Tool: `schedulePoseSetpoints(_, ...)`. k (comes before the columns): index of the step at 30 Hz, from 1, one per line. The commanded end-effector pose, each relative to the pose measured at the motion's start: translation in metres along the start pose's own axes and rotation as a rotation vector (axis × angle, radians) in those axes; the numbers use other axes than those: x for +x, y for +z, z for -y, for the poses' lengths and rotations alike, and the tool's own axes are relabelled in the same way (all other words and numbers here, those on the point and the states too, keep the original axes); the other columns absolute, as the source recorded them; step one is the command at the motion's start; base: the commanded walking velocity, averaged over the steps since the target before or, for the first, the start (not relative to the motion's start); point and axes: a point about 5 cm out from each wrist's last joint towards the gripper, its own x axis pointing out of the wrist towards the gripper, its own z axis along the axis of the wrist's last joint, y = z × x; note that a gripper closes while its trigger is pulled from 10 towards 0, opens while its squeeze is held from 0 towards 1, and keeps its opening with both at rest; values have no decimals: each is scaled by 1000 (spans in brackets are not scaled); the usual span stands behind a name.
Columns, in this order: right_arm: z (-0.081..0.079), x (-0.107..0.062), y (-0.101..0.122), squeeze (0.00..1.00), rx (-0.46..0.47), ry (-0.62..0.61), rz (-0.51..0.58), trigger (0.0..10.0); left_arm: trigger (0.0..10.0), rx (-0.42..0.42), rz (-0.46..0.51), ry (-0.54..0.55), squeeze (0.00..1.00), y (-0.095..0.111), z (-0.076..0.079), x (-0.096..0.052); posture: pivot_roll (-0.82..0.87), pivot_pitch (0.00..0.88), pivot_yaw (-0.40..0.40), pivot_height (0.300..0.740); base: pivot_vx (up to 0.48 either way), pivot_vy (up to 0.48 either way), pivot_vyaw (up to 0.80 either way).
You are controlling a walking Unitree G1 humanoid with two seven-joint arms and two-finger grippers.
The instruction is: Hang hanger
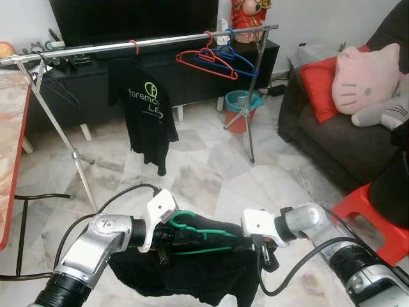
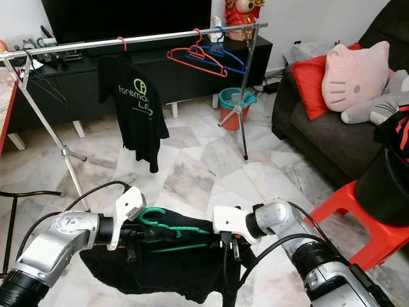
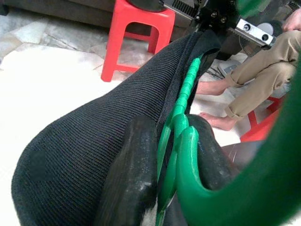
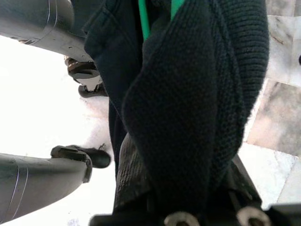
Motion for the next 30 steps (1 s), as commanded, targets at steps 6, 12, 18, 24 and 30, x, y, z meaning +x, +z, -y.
schedulePoseSetpoints(6, 7, -5, 5, 0, -9, -44, 35, 0, 0, 2, -2, 45, 0, 3, -7, -1, 81, 0, -66, 740, 0, 0, 0)
schedulePoseSetpoints(12, 4, -5, -2, 0, 12, -67, 27, 0, 0, 6, -4, 63, 0, 2, -10, -2, 77, 0, -60, 740, 0, 0, 0)
schedulePoseSetpoints(18, 7, -7, -6, 0, 3, -136, 1, 10000, 0, 8, -13, 72, 0, 0, -11, -3, 75, 0, -58, 740, 0, 0, 0)
schedulePoseSetpoints(24, 19, -12, -10, 0, 26, -311, -32, 10000, 0, 18, -43, 98, 0, -4, -13, -5, 77, 0, -59, 740, 0, 0, 0)
schedulePoseSetpoints(30, 20, -12, -3, 1000, 131, -340, 108, 10000, 0, 21, -74, 104, 0, -11, -14, -4, 74, 0, -58, 740, 0, 0, 0)
